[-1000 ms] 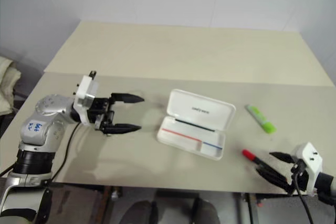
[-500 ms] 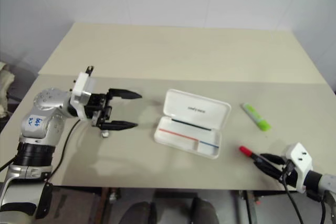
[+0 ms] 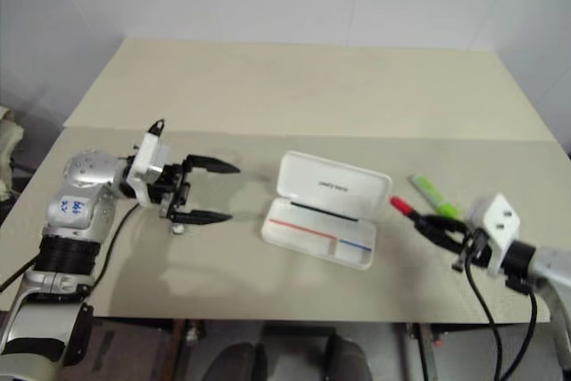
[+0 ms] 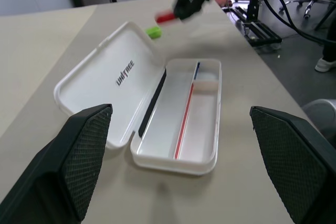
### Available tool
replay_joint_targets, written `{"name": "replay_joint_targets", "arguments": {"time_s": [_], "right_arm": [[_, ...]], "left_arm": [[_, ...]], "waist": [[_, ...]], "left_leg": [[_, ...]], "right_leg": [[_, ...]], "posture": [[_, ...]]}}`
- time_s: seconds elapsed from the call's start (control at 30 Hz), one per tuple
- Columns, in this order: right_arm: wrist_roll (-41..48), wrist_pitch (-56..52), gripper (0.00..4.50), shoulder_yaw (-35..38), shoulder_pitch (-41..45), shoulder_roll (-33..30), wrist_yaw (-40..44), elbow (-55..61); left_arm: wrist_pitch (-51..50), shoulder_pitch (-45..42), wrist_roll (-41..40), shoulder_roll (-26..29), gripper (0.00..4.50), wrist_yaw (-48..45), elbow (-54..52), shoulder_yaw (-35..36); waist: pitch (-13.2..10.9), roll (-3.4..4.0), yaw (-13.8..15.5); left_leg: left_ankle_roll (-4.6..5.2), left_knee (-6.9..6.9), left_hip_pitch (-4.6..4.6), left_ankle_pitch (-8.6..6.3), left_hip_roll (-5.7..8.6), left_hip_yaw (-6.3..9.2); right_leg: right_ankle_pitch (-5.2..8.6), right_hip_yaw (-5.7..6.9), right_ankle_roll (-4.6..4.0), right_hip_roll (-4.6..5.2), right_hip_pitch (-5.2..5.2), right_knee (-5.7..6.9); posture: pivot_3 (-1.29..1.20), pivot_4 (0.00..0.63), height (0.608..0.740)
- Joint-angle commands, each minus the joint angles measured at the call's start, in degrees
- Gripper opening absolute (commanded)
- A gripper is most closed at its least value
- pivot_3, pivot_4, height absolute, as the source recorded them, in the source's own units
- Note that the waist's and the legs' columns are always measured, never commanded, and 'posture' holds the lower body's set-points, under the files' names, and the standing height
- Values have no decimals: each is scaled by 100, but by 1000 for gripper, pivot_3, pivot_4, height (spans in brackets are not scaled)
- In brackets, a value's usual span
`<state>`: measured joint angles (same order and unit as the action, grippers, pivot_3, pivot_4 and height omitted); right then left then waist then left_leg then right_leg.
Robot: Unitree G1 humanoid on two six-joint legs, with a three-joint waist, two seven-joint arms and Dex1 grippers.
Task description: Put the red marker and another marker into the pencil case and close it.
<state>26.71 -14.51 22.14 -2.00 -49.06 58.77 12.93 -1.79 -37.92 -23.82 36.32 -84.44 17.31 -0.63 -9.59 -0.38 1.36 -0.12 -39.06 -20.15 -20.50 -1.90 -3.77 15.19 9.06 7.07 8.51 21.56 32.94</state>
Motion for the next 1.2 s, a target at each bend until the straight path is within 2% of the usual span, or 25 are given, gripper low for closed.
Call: {"name": "replay_joint_targets", "arguments": {"time_s": [0.03, 0.23, 0.47, 0.63, 0.83, 0.9, 1.03, 1.2], "right_arm": [[258, -400, 591, -359, 512, -84, -79, 497], [175, -700, 591, -1331, 1435, 188, -81, 499], [-546, -203, 591, -2532, 2218, 727, 192, -448], [-1184, 363, 591, -3034, 2363, 749, 445, -1207], [-1377, 509, 591, -3028, 2486, 874, 432, -1617], [-1372, 499, 1333, -3018, 2518, 925, 437, -1632], [-1134, 323, 2487, -2797, 2690, 1179, 245, -1466], [-999, 147, 4133, -2700, 2712, 1151, 291, -1130]], "left_arm": [[258, -95, 106, 64, 4500, -41, 142, 70], [388, -74, 198, 99, 4500, -3, 291, 90], [351, 80, 177, 146, 4500, 111, 119, 137], [254, 186, 141, 183, 4500, 222, -92, 168], [243, 249, 133, 212, 4500, 287, -140, 212], [238, 263, 130, 213, 4500, 301, -166, 216], [212, 241, 134, 189, 4500, 353, -191, 200], [229, 190, 146, 152, 4500, 387, -147, 184]], "waist": [[0, 0, 10], [-1, -2, 4], [-1, -3, -3], [-2, -2, -8], [-2, -1, -18], [-2, -1, -16], [-2, -2, -56], [-2, -1, -110]], "left_leg": [[0, 0, 0, 0, 0, 0], [5, -2, -7, -3, 6, -1], [5, -1, -10, -3, 5, -4], [5, -1, -11, -3, 5, -5], [4, -1, -10, -3, 4, -8], [4, -1, -9, -3, 3, -9], [3, -4, -7, -2, 1, -10], [-2, -1, -5, 1, -4, -5]], "right_leg": [[0, 1, 0, 0, 0, 0], [0, 2, 0, 5, 1, -1], [0, 4, 0, 4, 6, 0], [0, 4, 1, 4, 6, 1], [0, 4, 1, 4, 9, 1], [0, 4, 1, 3, 8, 1], [0, 2, 1, 3, 7, 1], [0, 4, 0, 0, 6, 6]], "posture": [[0, 150, 740], [0, 150, 740], [0, 150, 740], [0, 150, 740], [0, 150, 740], [0, 150, 740], [0, 150, 740], [0, 150, 740]]}}
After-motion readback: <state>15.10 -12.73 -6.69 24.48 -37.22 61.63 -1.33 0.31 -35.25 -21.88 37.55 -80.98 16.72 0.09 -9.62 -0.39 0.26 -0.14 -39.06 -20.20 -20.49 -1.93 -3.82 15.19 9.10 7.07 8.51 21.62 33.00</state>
